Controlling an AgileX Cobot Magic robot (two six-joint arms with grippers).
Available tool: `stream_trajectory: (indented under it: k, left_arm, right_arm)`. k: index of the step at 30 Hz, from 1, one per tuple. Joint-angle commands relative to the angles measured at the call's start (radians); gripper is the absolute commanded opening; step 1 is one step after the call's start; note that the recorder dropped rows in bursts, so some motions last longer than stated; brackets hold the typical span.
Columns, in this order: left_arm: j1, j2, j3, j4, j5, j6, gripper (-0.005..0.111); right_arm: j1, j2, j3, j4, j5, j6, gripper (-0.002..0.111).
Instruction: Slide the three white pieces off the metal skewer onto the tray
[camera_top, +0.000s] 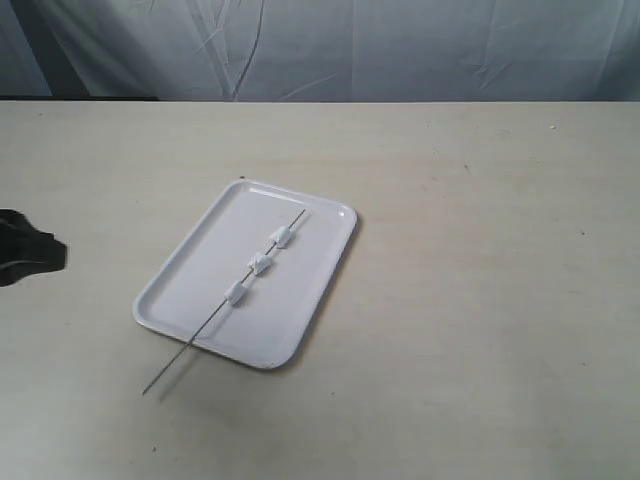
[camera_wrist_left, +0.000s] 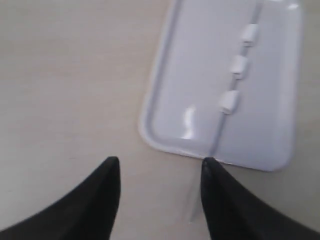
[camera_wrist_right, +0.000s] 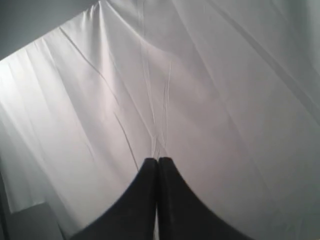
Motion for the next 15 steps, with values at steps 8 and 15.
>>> stream_trajectory:
  k: [8,15]
  left_arm:
    - [-0.016,0.177,-0.004,-0.395,0.116,0.372,0.05]
    - [-0.158,0.296,-0.004,-0.351,-0.011,0.391,0.045]
  right_arm:
    - [-0.004,-0.006,0.002,-0.674,-0.039,0.58,-0.001]
    - [-0.004,-0.006,0.002,-0.702,-0.144,0.6,-0.001]
